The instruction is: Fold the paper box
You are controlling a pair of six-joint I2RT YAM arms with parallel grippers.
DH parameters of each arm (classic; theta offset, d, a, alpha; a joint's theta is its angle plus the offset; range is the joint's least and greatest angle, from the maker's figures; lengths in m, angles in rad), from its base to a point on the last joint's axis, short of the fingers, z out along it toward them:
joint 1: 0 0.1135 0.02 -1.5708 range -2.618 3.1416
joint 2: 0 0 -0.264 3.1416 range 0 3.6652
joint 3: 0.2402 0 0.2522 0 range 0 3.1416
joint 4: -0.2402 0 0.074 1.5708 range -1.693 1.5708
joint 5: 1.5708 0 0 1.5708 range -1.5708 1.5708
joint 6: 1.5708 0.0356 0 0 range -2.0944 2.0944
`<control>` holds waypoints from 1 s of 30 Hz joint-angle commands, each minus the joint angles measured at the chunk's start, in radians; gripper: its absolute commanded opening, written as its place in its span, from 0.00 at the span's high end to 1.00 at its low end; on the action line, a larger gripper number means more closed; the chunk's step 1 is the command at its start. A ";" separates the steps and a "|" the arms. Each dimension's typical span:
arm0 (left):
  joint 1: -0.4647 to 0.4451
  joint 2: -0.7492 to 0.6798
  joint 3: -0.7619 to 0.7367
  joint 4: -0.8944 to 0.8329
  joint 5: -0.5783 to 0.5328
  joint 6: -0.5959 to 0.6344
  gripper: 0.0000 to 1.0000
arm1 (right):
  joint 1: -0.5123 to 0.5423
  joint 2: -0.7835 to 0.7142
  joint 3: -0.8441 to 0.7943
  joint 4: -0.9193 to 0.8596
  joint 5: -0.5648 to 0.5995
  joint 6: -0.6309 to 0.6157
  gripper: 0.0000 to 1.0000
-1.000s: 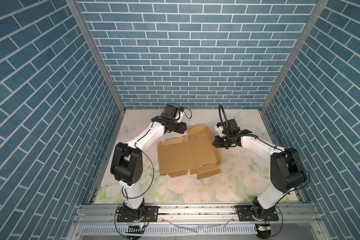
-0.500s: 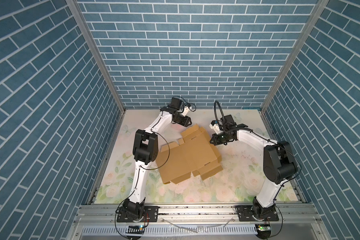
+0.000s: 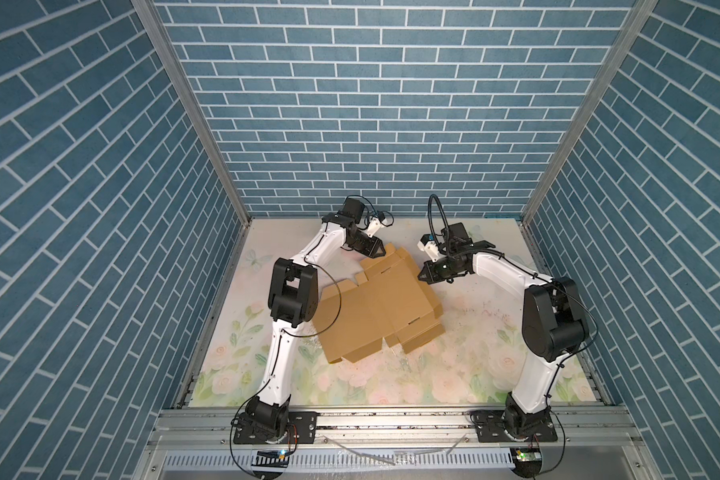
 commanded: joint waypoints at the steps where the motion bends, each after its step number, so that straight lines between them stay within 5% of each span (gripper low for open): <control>1: -0.002 0.017 -0.019 -0.017 0.029 0.003 0.64 | -0.004 0.007 0.057 -0.025 -0.021 -0.055 1.00; 12: 0.008 -0.016 -0.069 0.051 -0.010 -0.041 0.86 | -0.004 -0.006 0.067 -0.035 -0.026 -0.059 0.98; 25: 0.065 -0.134 -0.269 0.292 -0.118 -0.228 0.98 | -0.029 -0.086 0.018 0.015 0.127 0.013 0.69; 26: 0.073 -0.153 -0.302 0.324 -0.122 -0.246 0.98 | -0.035 -0.104 0.004 0.031 0.152 0.029 0.62; 28: 0.083 -0.187 -0.365 0.376 -0.133 -0.279 0.98 | -0.047 -0.144 -0.029 0.066 0.208 0.065 0.03; 30: 0.092 -0.224 -0.435 0.435 -0.161 -0.323 0.98 | -0.063 -0.193 -0.069 0.109 0.259 0.108 0.01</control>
